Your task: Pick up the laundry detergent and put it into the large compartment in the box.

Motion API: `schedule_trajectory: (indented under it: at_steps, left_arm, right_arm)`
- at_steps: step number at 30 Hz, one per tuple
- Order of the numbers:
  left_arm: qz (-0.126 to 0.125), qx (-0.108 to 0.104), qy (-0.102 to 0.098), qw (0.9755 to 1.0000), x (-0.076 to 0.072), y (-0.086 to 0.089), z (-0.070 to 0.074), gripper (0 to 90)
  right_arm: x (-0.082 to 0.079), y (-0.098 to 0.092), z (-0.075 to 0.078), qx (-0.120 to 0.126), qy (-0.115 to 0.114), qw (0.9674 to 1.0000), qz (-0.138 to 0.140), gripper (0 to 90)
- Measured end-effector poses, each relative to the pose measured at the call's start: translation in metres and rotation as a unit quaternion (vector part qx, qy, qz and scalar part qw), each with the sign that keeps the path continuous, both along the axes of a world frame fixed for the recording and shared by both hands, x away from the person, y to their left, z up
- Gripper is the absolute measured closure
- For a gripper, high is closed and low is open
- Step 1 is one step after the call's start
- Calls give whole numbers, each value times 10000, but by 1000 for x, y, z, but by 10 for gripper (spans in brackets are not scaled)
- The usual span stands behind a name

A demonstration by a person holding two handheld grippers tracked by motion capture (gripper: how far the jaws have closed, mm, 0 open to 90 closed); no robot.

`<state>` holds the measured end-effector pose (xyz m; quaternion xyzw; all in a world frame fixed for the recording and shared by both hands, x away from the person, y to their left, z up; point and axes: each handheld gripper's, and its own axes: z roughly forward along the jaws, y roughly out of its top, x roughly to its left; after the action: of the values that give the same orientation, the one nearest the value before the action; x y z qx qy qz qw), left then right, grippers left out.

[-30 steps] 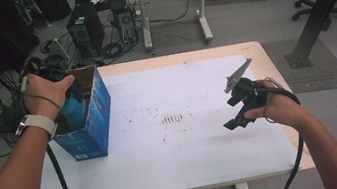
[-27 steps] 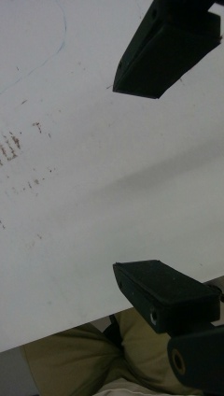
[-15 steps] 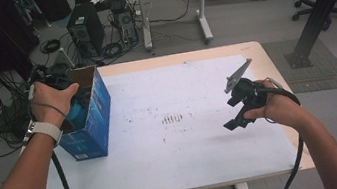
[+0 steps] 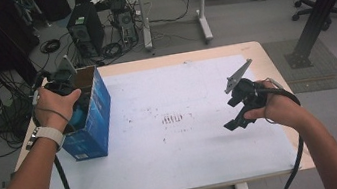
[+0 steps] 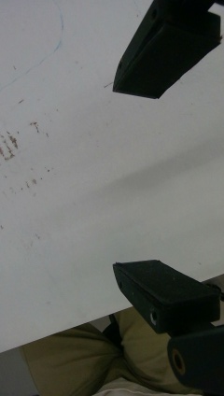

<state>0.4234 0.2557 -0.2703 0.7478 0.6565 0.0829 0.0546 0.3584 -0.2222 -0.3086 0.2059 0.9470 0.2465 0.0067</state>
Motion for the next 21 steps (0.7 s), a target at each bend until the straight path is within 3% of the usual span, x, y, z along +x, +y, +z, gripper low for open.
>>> schedule_trajectory:
  at_steps: [11, 21]
  left_arm:
    - [11, -26, 9, 10000, 1, 2, -2, 372]
    - [-2, -203, 2, 9998, 5, 9, -3, 369]
  right_arm:
    - [0, 1, -2, -11, 15, 10000, 25, 118]
    - [1, -1, -5, -16, 42, 10000, -3, 118]
